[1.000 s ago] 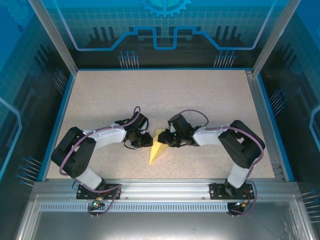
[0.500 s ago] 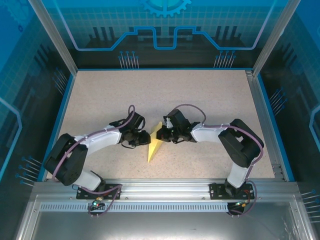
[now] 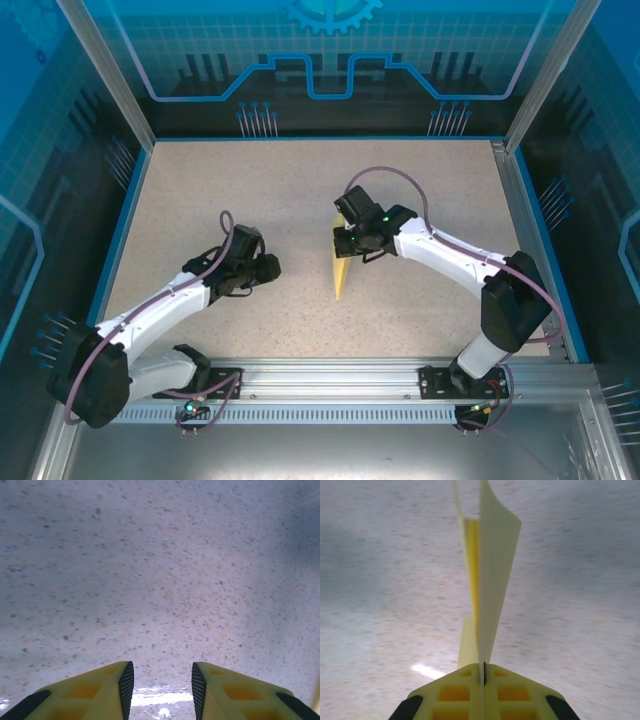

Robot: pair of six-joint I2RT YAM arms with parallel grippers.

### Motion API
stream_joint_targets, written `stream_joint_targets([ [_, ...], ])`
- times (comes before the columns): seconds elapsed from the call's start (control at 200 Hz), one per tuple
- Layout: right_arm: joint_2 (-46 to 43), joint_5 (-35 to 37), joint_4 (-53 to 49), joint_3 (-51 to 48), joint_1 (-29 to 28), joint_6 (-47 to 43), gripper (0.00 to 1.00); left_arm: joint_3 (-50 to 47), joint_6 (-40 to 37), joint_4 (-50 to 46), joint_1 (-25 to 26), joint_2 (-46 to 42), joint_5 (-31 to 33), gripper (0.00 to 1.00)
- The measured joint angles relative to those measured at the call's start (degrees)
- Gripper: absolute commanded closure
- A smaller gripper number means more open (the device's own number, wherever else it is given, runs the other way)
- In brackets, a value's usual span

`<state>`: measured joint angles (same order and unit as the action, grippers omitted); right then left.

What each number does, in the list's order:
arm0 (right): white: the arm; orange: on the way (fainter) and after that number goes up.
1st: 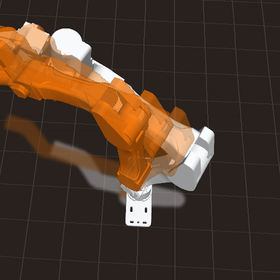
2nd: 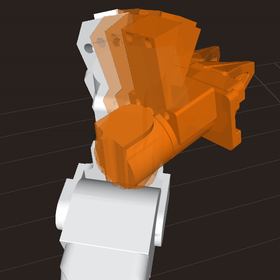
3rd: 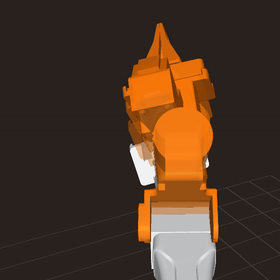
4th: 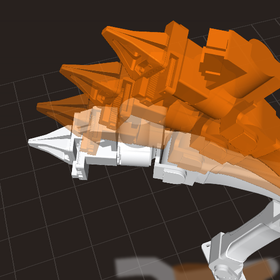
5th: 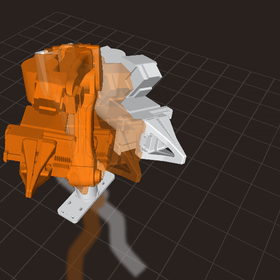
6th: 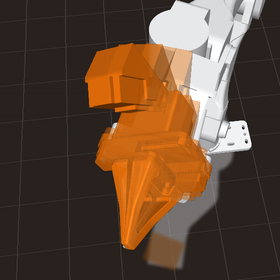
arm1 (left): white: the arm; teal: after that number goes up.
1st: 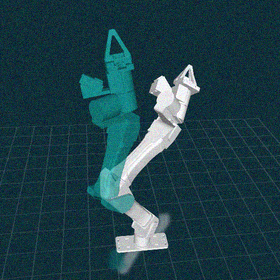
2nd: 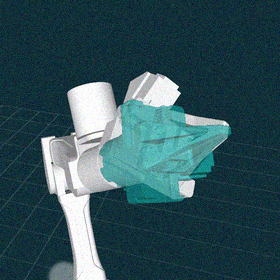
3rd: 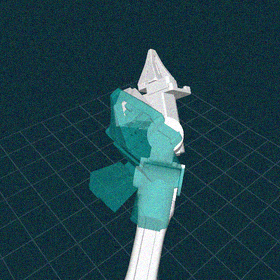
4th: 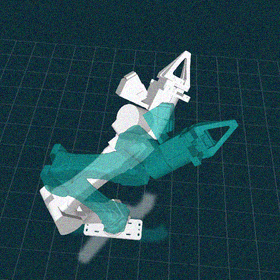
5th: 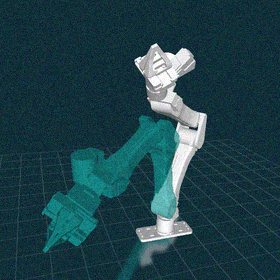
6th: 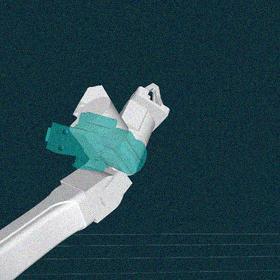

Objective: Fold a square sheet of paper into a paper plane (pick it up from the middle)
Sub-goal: Turn over the paper at the center of the table.

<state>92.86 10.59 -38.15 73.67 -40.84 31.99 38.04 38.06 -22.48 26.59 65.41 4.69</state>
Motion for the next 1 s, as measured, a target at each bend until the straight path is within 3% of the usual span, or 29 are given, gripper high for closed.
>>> stream_joint_targets([
  [0.14,1.4,13.3,-12.9,6.1,0.0,-2.7,0.95,-1.2,1.0,-0.9,-0.3,-2.0,2.0,0.60],
  [0.31,9.4,28.3,-26.8,16.0,-1.0,-3.1,0.94,-3.1,2.8,-1.7,-0.4,-4.1,4.8,0.58],
  [0.515,25.4,37.5,-37.6,24.7,-5.4,-1.6,0.92,-3.1,4.1,-3.7,-0.9,-5.4,7.5,0.58],
  [0.78,37.7,30.9,-38.7,33.2,-11.6,-0.2,0.84,-3.7,6.2,-5.5,-1.4,-8.5,9.0,0.55],
  [0.89,37.3,23.0,-35.2,33.7,-12.0,0.0,0.67,-4.7,6.9,-5.6,-1.5,-8.9,9.0,0.54],
  [1.0,34.0,13.9,-27.9,30.1,-11.9,-1.2,0.41,-4.8,6.9,-5.5,-1.5,-8.6,9.0,0.54],
])
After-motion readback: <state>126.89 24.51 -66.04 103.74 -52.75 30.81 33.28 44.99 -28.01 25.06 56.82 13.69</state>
